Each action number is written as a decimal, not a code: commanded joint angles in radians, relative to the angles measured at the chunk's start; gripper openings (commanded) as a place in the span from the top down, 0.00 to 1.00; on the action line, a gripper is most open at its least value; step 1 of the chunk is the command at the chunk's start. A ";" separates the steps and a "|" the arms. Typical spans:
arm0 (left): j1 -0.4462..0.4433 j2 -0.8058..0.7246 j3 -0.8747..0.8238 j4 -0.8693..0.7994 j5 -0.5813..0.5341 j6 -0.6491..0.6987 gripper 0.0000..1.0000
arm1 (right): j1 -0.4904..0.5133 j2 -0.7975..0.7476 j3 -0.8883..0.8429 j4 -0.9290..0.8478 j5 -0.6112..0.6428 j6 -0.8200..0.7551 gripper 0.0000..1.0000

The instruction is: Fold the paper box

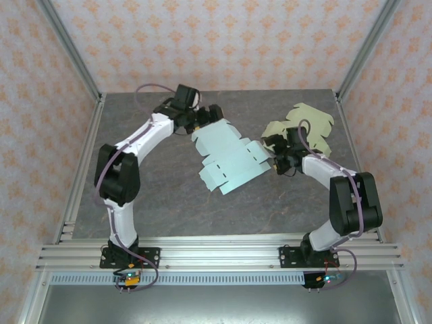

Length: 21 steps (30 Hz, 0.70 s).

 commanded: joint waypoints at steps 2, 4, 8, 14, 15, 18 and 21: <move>-0.043 0.077 -0.022 -0.072 -0.160 0.084 0.00 | -0.072 0.056 -0.017 0.122 -0.163 -0.026 0.06; -0.048 0.094 -0.016 -0.088 -0.158 0.084 0.00 | -0.086 0.130 0.004 0.189 -0.266 0.001 0.09; -0.049 0.110 -0.041 -0.093 -0.155 0.060 0.00 | -0.082 0.202 -0.007 0.296 -0.320 0.068 0.12; -0.054 0.091 -0.104 -0.078 -0.169 0.030 0.00 | -0.079 0.243 0.023 0.384 -0.338 0.082 0.31; -0.054 0.090 -0.105 -0.084 -0.171 0.032 0.00 | -0.077 0.254 0.041 0.383 -0.348 0.075 0.35; -0.054 0.092 -0.103 -0.100 -0.158 0.022 0.00 | -0.076 0.262 0.072 0.394 -0.357 0.064 0.50; -0.050 0.074 -0.101 -0.107 -0.161 0.026 0.00 | -0.069 0.254 0.098 0.389 -0.361 0.003 0.65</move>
